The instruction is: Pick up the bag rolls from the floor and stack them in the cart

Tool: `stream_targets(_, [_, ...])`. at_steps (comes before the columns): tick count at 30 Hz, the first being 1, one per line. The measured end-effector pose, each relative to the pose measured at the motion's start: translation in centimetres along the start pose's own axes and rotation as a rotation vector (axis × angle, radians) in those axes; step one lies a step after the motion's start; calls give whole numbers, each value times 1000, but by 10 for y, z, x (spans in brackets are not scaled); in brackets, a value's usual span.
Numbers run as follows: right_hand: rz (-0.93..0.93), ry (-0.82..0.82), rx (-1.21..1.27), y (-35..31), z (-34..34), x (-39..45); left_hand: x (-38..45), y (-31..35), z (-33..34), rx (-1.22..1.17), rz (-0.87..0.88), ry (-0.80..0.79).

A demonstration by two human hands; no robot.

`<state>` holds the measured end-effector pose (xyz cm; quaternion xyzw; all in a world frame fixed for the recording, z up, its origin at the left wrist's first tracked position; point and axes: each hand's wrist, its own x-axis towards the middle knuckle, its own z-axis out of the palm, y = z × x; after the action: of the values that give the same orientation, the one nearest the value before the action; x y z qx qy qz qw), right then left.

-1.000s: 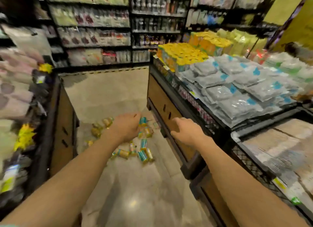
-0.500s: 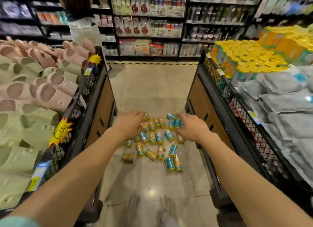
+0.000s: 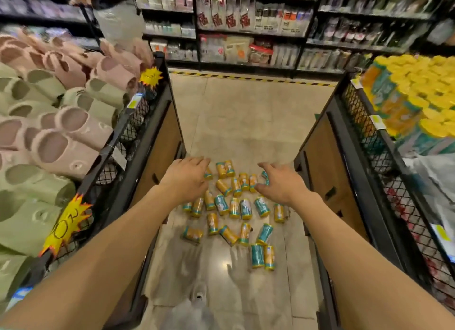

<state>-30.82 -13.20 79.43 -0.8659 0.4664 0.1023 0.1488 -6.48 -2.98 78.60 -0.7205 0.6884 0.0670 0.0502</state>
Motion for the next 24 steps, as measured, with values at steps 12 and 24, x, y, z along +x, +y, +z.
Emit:
stream_targets(12, [4,-81,60,7,131,186,143,-78,177,-61,-18,-56])
stream_targets(24, [20,-98,86,64,509,352,217,-107,573,-95,-66,-82])
